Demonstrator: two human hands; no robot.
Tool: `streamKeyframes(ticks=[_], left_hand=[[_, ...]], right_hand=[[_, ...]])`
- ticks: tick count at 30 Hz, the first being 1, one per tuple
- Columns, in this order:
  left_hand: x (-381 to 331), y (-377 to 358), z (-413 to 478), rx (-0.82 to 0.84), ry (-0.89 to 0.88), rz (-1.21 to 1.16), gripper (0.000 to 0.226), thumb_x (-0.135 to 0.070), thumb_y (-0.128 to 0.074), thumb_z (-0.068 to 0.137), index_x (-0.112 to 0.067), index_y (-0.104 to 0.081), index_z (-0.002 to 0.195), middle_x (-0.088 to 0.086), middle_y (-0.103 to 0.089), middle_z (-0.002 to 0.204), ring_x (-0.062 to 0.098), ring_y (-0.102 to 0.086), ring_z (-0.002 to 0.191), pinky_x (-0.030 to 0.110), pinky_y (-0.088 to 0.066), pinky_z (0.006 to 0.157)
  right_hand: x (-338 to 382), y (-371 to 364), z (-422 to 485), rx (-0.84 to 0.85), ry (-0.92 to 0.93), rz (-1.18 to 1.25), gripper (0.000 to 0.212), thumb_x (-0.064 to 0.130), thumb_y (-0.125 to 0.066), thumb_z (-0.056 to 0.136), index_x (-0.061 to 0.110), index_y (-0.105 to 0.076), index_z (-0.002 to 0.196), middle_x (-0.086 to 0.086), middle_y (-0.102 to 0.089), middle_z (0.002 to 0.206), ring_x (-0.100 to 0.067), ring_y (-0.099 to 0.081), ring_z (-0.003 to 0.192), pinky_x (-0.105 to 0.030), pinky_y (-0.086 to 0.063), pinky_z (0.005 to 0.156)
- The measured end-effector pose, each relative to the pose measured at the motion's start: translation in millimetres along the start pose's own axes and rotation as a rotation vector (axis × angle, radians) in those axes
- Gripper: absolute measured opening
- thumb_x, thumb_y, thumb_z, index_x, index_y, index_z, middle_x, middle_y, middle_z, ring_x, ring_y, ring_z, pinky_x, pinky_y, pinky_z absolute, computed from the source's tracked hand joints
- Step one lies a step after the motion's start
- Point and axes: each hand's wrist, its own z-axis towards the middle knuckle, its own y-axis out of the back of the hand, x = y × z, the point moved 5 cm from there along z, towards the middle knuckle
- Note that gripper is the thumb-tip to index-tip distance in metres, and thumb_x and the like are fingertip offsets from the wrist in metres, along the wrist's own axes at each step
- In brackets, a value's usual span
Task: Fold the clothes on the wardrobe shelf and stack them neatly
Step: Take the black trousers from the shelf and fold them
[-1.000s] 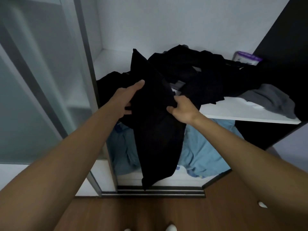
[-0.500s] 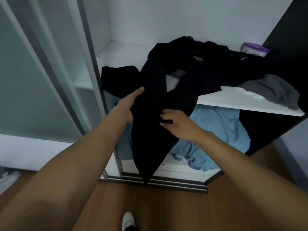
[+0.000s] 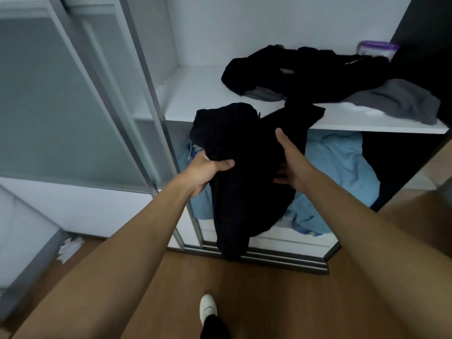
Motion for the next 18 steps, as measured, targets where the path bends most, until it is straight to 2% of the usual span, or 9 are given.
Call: streamKeyframes(ticks=[2,4,6,8,10,12,14,16,18], left_hand=[[3.2,-4.5,-13.9,0.075,0.013,0.057,0.041,-0.002,-0.078,0.081,-0.026,-0.065,0.111,-0.011,-0.077,0.102,0.007,-0.072,0.098,0.019,-0.056,0.084],[6.5,-4.2,-26.8,0.111,0.036,0.087,0.045,-0.005,-0.080,0.080,-0.031,-0.063,0.113,-0.013,-0.075,0.107,0.006,-0.070,0.103,0.021,-0.054,0.088],[10.5,-0.9,-39.0,0.125,0.063,0.111,0.049,-0.010,-0.083,0.078,-0.032,-0.063,0.117,-0.012,-0.073,0.115,0.007,-0.067,0.110,0.024,-0.050,0.096],[15.7,6.4,-51.6,0.120,0.096,0.146,0.048,-0.015,-0.085,0.077,-0.035,-0.064,0.115,-0.012,-0.072,0.118,0.008,-0.065,0.114,0.027,-0.047,0.102],[23.1,17.6,-61.4,0.134,0.140,0.129,0.039,-0.018,-0.081,0.082,-0.031,-0.065,0.115,-0.009,-0.072,0.119,0.010,-0.065,0.115,0.032,-0.047,0.106],[30.5,29.3,-68.5,0.162,0.181,0.058,0.027,-0.017,-0.073,0.089,-0.020,-0.066,0.115,-0.002,-0.070,0.118,0.014,-0.064,0.112,0.041,-0.047,0.109],[32.5,44.1,-70.3,0.084,0.171,0.001,0.036,-0.009,-0.064,0.092,-0.017,-0.060,0.127,0.001,-0.065,0.128,0.018,-0.060,0.116,0.047,-0.046,0.108],[23.1,64.6,-69.7,-0.113,0.077,0.053,0.066,0.000,-0.054,0.095,-0.020,-0.033,0.153,0.001,-0.043,0.154,0.020,-0.050,0.131,0.045,-0.045,0.109],[2.2,82.6,-70.1,-0.277,-0.079,0.209,0.077,0.002,-0.054,0.095,-0.026,-0.019,0.158,-0.001,-0.026,0.163,0.018,-0.032,0.145,0.040,-0.036,0.115]], right_hand=[[-4.6,-11.4,-8.4,0.197,-0.014,0.326,0.086,0.079,-0.064,0.071,0.023,-0.061,0.135,-0.009,-0.066,0.131,-0.027,-0.063,0.121,-0.044,-0.047,0.104],[-7.4,-12.7,-17.1,0.257,-0.011,0.514,0.075,0.067,-0.071,0.077,0.016,-0.064,0.132,-0.014,-0.066,0.130,-0.031,-0.063,0.121,-0.045,-0.046,0.106],[-9.6,-10.8,-23.1,0.198,0.041,0.561,0.058,0.048,-0.077,0.081,0.013,-0.068,0.126,-0.014,-0.068,0.126,-0.031,-0.067,0.114,-0.045,-0.050,0.103],[-5.6,-13.0,-31.2,0.135,0.105,0.609,0.041,0.032,-0.079,0.082,0.011,-0.073,0.117,-0.013,-0.072,0.119,-0.029,-0.071,0.105,-0.043,-0.057,0.092],[7.0,-20.3,-40.8,0.136,0.190,0.628,0.038,0.024,-0.077,0.084,0.009,-0.072,0.118,-0.013,-0.072,0.117,-0.028,-0.071,0.105,-0.040,-0.059,0.084],[21.7,-28.9,-51.7,0.168,0.289,0.577,0.040,0.019,-0.073,0.087,0.009,-0.067,0.125,-0.012,-0.071,0.120,-0.027,-0.070,0.109,-0.038,-0.058,0.085],[32.0,-37.4,-63.4,0.212,0.368,0.474,0.035,0.015,-0.068,0.090,0.009,-0.066,0.124,-0.009,-0.073,0.115,-0.024,-0.071,0.106,-0.035,-0.058,0.084],[38.6,-44.2,-73.7,0.249,0.423,0.384,0.031,0.012,-0.066,0.090,0.011,-0.065,0.121,-0.006,-0.075,0.108,-0.021,-0.072,0.101,-0.032,-0.057,0.083],[41.2,-48.5,-81.8,0.253,0.443,0.298,0.032,0.011,-0.067,0.090,0.012,-0.064,0.121,-0.005,-0.075,0.107,-0.021,-0.071,0.102,-0.030,-0.057,0.084]])
